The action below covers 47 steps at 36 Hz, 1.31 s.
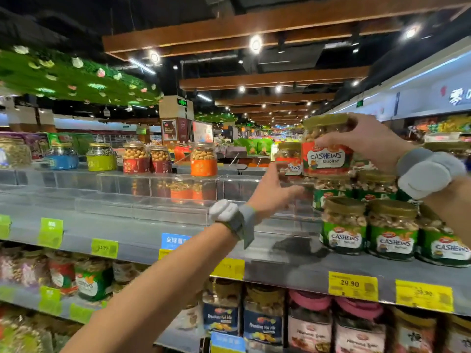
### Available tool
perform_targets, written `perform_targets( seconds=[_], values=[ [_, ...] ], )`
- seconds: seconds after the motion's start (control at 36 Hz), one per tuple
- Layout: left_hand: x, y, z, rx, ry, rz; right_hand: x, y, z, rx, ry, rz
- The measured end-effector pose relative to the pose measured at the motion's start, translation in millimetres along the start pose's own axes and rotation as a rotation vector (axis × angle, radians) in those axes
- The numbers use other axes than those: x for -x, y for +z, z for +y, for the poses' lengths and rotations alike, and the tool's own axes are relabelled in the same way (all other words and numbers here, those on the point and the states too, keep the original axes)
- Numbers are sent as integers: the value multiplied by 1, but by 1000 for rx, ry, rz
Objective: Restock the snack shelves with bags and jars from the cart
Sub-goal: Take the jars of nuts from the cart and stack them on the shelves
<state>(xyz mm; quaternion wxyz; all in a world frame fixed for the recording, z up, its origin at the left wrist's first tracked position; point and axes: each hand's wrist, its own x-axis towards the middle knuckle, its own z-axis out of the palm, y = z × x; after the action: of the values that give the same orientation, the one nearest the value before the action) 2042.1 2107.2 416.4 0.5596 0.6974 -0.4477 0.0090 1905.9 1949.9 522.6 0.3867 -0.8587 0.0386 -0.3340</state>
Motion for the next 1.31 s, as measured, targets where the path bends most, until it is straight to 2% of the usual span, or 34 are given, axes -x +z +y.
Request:
perform_targets(
  seconds=[0.08,0.22,0.33,0.42,0.47,0.61,0.69,0.78,0.86,1.0,1.31],
  values=[
    [-13,-33,2,126,-6,-1,-11,20,-9,46,-19,-38],
    [-33,-69,-1,147,7,-92,-30,66,-18,126,-47,-64],
    [-51,-82,-16,100,20,-63,-46,97,-16,187,-48,-52],
    [-64,-94,-29,-31,38,6,-57,105,-11,286,-62,-118],
    [-76,-107,-39,-99,23,62,-67,102,-10,396,-70,-172],
    [-101,-126,-64,6,-79,86,-103,82,1,714,-95,-68],
    [-111,-124,-77,27,-121,54,-117,84,8,901,-33,-115],
    [-128,-116,-96,-54,-145,52,-122,97,15,1071,-56,-208],
    [-138,-110,-104,-39,-150,35,-129,109,25,1101,-17,-262],
    [-142,-106,-105,5,-140,-2,-136,114,32,1123,-84,-179],
    [-147,-102,-106,-2,-157,-89,-152,97,51,1041,-80,-179]
  ],
)
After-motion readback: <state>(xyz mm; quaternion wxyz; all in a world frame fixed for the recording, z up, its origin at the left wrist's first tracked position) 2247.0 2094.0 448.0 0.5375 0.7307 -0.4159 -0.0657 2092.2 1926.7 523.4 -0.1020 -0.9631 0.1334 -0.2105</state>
